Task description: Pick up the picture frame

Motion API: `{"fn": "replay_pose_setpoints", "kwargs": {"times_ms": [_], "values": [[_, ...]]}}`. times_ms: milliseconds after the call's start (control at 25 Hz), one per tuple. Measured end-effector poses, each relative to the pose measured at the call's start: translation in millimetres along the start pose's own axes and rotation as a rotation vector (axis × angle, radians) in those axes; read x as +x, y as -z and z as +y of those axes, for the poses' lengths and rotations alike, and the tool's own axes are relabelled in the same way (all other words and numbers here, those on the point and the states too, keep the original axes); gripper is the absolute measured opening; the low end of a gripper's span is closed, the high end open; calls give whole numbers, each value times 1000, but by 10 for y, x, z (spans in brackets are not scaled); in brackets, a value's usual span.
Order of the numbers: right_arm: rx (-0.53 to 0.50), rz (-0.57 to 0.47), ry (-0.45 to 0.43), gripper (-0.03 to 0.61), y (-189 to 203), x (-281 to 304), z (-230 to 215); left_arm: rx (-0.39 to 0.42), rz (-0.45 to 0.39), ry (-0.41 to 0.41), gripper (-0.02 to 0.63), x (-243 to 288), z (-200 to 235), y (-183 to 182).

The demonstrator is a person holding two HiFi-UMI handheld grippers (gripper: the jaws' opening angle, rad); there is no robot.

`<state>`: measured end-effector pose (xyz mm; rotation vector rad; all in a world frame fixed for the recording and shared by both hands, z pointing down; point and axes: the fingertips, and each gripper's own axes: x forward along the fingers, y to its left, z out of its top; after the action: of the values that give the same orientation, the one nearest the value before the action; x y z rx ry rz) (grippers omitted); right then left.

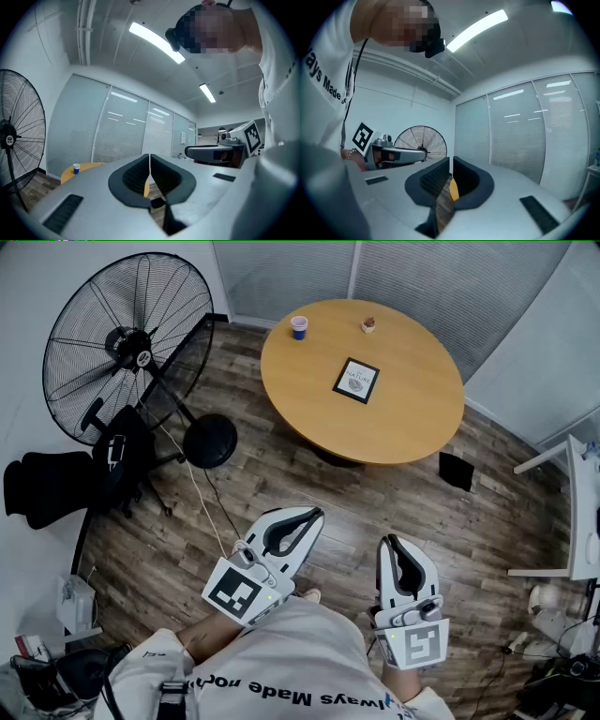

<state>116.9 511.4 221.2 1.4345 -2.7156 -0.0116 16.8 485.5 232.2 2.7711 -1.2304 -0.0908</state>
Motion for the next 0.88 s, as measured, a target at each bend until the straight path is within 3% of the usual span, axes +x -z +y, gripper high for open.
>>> {"fn": "replay_pose_setpoints", "kwargs": {"times_ms": [440, 880], "values": [[17, -1, 22, 49, -64, 903, -70, -10, 8, 11, 32, 238, 856, -63], [18, 10, 14, 48, -85, 1771, 291, -26, 20, 16, 32, 43, 1700, -85]]}}
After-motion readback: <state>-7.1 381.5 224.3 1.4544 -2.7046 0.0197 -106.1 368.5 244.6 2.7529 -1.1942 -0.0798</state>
